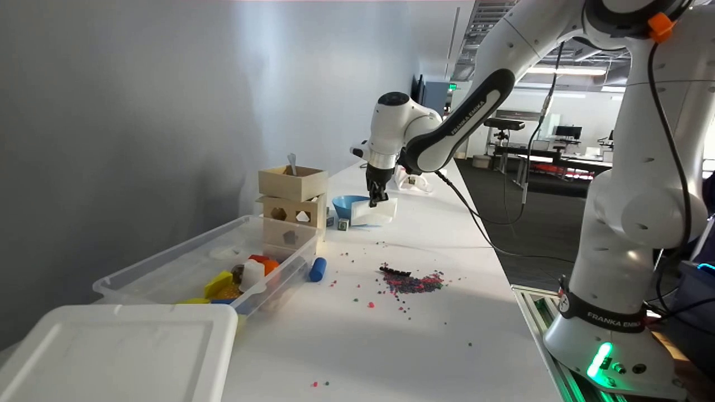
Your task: Use the white napkin to wipe the cereal on the counter to the left.
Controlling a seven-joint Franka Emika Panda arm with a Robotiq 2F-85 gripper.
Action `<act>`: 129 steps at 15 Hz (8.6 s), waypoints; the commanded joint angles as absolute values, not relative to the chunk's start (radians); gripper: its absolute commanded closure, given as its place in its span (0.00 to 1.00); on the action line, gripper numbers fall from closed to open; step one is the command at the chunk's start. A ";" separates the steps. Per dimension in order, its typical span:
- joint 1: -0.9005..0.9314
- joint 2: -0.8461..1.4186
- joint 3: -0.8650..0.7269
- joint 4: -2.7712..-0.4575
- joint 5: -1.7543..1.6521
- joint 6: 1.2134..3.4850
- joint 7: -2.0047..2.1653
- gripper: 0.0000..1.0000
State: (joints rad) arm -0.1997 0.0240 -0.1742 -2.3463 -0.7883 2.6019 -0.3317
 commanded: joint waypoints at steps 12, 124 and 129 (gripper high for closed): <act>-0.216 0.110 -0.225 -2.300 -1.233 2.748 0.049 1.00; 0.162 -0.511 -0.107 -2.518 0.372 1.992 -1.771 0.98; 0.172 -0.462 -0.117 -2.501 0.369 2.039 -1.851 1.00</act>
